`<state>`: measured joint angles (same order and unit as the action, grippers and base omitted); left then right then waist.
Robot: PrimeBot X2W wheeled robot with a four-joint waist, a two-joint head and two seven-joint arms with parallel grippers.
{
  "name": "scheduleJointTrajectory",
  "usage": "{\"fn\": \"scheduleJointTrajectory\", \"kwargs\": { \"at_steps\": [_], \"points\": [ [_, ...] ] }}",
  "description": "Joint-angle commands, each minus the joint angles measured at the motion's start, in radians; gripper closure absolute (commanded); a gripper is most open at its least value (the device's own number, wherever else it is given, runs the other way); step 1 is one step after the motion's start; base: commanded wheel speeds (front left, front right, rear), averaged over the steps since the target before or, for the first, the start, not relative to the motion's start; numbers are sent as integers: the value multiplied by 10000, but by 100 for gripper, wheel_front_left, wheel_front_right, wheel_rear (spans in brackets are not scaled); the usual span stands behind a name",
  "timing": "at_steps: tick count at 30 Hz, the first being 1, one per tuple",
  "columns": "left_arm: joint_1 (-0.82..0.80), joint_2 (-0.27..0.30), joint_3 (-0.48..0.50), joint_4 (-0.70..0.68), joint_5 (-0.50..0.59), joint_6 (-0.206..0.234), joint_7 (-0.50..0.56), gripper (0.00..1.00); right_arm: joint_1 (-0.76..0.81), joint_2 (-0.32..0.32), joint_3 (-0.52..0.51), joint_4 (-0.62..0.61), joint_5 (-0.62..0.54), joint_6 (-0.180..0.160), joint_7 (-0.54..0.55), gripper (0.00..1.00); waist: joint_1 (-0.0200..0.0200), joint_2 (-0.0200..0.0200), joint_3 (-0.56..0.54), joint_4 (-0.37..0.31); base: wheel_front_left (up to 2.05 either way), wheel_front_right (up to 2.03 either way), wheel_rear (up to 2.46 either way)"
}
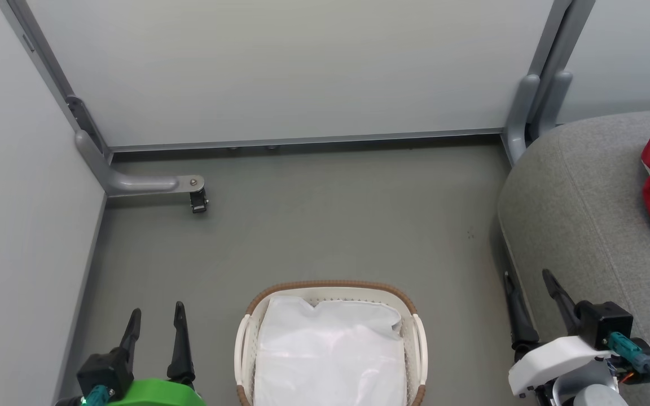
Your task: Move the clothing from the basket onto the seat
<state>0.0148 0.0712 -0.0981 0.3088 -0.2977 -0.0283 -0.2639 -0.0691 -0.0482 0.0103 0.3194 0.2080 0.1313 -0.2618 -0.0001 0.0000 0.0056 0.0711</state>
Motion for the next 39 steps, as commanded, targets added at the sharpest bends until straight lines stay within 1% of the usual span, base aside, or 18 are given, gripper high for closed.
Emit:
{"fn": "scheduleJointTrajectory", "kwargs": {
  "at_steps": [1, 14, 18, 19, 23, 39],
  "points": [
    [-51, -42, 51, 31, 87, -57, -6, 0, 120, -44, 21, 33, 59, -11, -45, 0, 1, 0, 1, -3, 0, 0, 0],
    [-137, -111, 200, 152, 161, -237, -6, 0, 87, -43, 155, 138, 141, -11, -45, 0, 1, 0, 7, -21, 0, 0, 0],
    [-144, -127, 174, 312, 15, -346, -6, 0, 84, -43, 158, 153, 146, -11, -45, 0, 1, 0, 0, -23, 0, 0, 0],
    [-15, -157, 158, 316, 3, -305, 1, 100, 2, 8, 157, 150, 95, 2, 2, 100, 1, 0, 1, -24, 0, 0, 0],
    [6, -215, 122, 664, -13, -305, 4, 100, 74, 67, 160, 476, 109, 2, 27, 100, 1, 0, 1, -26, 0, 0, 0],
    [-285, -211, 561, 399, -2726, -460, 801, 100, -48, 46, -144, 214, 2997, 0, 807, 100, 1, 0, -2, -112, 0, 0, 0]
  ]
}}
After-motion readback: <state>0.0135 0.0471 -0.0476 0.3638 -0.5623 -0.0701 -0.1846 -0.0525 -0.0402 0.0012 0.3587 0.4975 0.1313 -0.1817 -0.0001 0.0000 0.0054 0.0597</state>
